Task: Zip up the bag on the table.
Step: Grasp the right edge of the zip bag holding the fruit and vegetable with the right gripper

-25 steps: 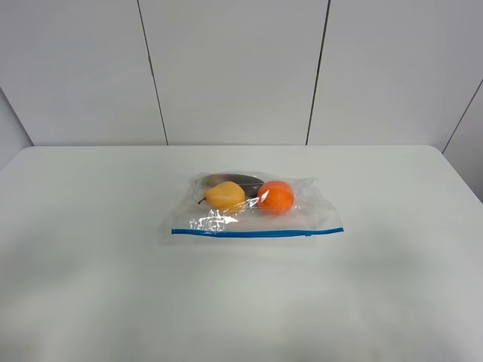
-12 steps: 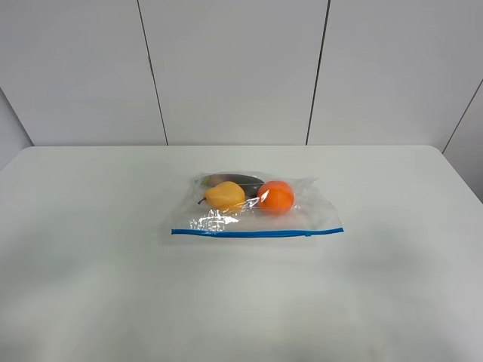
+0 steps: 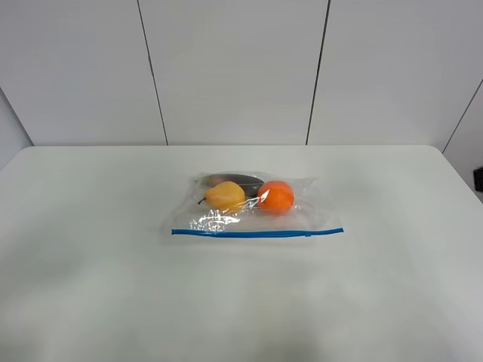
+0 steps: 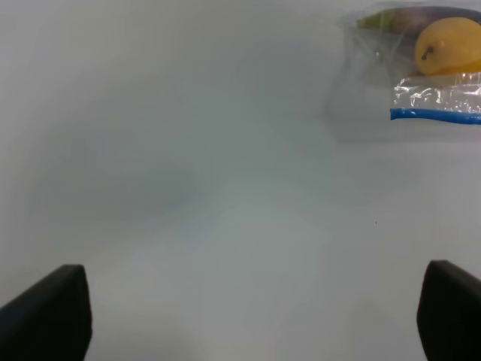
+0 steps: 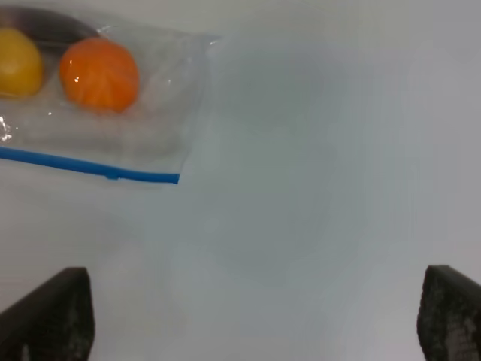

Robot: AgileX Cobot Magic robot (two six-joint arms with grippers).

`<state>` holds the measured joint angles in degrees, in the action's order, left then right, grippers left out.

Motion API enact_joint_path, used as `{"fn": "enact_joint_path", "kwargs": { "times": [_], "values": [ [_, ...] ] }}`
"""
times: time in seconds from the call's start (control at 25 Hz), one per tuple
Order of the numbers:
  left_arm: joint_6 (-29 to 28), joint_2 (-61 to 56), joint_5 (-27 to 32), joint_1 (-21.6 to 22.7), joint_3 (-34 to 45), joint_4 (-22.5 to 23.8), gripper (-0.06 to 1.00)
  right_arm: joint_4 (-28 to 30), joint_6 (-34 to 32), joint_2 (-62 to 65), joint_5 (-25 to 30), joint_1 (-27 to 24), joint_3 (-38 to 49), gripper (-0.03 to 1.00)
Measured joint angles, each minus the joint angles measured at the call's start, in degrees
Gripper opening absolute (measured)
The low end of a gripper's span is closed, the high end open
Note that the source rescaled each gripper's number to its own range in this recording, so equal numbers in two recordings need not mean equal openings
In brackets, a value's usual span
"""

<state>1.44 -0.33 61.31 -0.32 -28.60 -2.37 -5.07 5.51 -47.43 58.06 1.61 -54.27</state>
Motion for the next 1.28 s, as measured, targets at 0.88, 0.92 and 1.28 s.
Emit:
{"fn": "enact_joint_path", "kwargs": {
  "times": [0.88, 0.92, 1.28],
  "values": [
    [0.0, 0.0, 0.0, 0.0, 0.0, 0.0, 1.0, -28.2, 12.1, -57.4, 4.0, -6.0, -15.1, 0.96],
    [0.0, 0.0, 0.0, 0.0, 0.0, 0.0, 1.0, -30.6, 13.8, -58.7, 5.0, -7.3, -15.1, 0.95],
    [0.0, 0.0, 0.0, 0.0, 0.0, 0.0, 1.0, -39.9, 22.1, -67.2, 8.0, -9.6, -15.2, 0.86]
  ]
}}
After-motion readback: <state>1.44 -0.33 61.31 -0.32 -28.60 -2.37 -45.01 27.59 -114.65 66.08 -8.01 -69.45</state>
